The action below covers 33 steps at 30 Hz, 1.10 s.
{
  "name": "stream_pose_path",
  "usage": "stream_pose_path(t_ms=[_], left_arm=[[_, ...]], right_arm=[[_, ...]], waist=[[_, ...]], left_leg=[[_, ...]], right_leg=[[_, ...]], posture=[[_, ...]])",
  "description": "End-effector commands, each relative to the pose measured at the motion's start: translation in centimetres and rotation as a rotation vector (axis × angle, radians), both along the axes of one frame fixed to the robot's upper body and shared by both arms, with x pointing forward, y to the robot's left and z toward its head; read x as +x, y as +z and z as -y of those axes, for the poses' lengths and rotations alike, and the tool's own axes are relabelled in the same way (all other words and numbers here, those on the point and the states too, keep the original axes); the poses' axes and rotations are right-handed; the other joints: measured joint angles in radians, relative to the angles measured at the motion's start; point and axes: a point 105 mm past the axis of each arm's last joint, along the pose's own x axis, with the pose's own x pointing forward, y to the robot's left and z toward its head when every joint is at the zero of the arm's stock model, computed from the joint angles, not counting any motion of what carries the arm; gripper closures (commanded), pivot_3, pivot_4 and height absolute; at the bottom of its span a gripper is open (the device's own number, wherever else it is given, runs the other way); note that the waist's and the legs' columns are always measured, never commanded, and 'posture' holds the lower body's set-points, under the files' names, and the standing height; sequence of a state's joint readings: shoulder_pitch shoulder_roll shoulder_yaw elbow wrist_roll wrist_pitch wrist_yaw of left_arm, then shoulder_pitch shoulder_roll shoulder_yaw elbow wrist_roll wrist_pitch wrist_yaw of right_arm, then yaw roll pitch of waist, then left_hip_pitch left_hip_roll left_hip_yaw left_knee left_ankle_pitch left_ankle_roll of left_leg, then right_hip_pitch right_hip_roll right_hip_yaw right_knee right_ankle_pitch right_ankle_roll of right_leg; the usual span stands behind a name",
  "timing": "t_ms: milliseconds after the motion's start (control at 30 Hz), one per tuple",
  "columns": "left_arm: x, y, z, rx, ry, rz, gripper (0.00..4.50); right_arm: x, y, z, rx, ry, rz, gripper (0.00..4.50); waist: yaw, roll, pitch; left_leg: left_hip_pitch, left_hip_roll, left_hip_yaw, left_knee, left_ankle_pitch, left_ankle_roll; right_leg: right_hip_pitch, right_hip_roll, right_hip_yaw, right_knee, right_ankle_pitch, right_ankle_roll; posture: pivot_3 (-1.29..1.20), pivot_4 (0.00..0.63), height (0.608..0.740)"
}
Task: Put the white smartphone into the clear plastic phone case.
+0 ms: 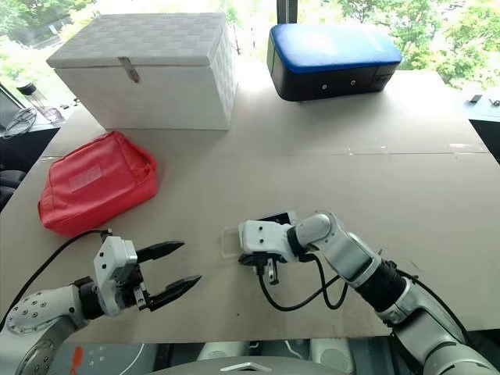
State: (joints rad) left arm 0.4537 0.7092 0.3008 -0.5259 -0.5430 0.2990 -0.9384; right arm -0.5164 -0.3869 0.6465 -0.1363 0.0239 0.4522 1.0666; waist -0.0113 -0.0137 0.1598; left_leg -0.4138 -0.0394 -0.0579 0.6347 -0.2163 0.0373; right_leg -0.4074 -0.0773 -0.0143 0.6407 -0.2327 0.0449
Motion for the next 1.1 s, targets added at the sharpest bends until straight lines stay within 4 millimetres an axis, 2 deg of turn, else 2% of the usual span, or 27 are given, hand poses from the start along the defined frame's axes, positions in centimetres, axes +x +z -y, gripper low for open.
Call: stream_pose_path(t_ms=[33,233,333,467,600,733,767,833,900,1000,1100], left_arm=[[0.5,0.5,-0.1,0.002,0.002,0.033,0.0],[1.0,0.4,-0.2,0.002,0.018,0.057,0.0],[1.2,0.5,0.0,-0.006,0.024,0.072,0.0],[1.5,0.5,0.3,-0.018,0.032,0.09,0.0],[1.8,0.5,0.6,-0.03,0.038,0.11,0.0],[2.0,0.5,1.0,-0.041,0.036,0.12,0.0],[2.0,0.5,1.1,-0.043,0.035,0.122,0.0],[2.3,0.6,1.3,-0.052,0.036,0.132,0.0],[2.4,0.6,1.4,-0.056,0.039,0.138,0.0],[2.4,0.5,1.4,-0.056,0.043,0.14,0.0],[2.4,0.4,1.4,-0.053,0.048,0.148,0.0]], right_arm=[[2.7,0.4,0.9,-0.008,-0.094,0.078,4.43],[5.3,0.5,1.6,-0.034,-0.121,0.147,4.43],[5.4,0.9,2.0,-0.03,-0.09,0.122,4.43],[4.6,3.2,1.7,0.055,-0.054,0.038,4.43],[4.5,6.5,1.5,0.113,-0.038,0.003,4.43],[6.9,8.1,1.9,0.094,-0.099,0.068,4.43],[7.6,8.1,2.1,0.075,-0.115,0.093,4.43],[10.5,7.6,3.3,-0.01,-0.182,0.207,4.43],[12.2,7.4,4.2,-0.066,-0.207,0.255,4.43],[13.4,6.9,5.2,-0.141,-0.188,0.282,4.43],[13.7,6.1,6.2,-0.216,-0.144,0.279,4.43]], waist=[[0.0,0.0,0.0],[0.0,0.0,0.0],[0.0,0.0,0.0],[0.003,0.0,0.0],[-0.002,0.001,0.0],[-0.003,0.001,0.001],[-0.002,0.001,0.001],[-0.001,0.001,0.0],[0.0,0.001,0.001],[-0.003,0.001,0.001],[-0.005,0.001,0.001]], left_leg=[[0.0,0.0,0.0,0.0,0.0,0.0],[0.002,0.0,0.0,0.0,0.001,-0.001],[0.001,0.0,0.0,0.0,0.001,-0.001],[0.0,0.0,-0.001,0.0,0.001,-0.001],[0.0,0.0,-0.001,0.0,0.001,-0.001],[0.0,0.003,-0.001,0.0,0.001,-0.001],[0.0,0.003,-0.001,0.0,0.001,-0.001],[0.0,0.003,0.0,0.0,0.001,-0.001],[0.0,0.003,0.001,0.0,0.001,-0.002],[0.0,0.002,0.004,0.0,0.001,-0.002],[-0.001,0.002,0.007,-0.001,0.001,-0.002]], right_leg=[[0.0,0.001,0.0,0.0,0.0,0.0],[0.0,0.005,0.0,0.001,0.001,-0.002],[0.0,0.006,0.0,0.001,0.001,-0.002],[0.0,0.005,0.0,0.0,0.002,-0.002],[-0.001,0.004,0.002,0.0,0.002,-0.002],[-0.002,0.004,0.002,0.001,0.002,-0.003],[-0.002,0.004,0.002,0.001,0.002,-0.003],[-0.002,0.005,0.001,0.001,0.002,-0.003],[-0.002,0.006,0.001,0.0,0.002,-0.003],[-0.002,0.007,0.002,0.0,0.003,-0.003],[-0.004,0.007,0.005,0.0,0.005,0.001]], posture=[[0.0,0.15,0.74],[0.0,0.15,0.74],[0.0,0.15,0.74],[0.0,0.15,0.74],[0.0,0.15,0.74],[0.0,0.15,0.74],[0.0,0.15,0.74],[0.0,0.15,0.74],[0.0,0.15,0.74],[0.0,0.15,0.74],[0.0,0.15,0.74]])
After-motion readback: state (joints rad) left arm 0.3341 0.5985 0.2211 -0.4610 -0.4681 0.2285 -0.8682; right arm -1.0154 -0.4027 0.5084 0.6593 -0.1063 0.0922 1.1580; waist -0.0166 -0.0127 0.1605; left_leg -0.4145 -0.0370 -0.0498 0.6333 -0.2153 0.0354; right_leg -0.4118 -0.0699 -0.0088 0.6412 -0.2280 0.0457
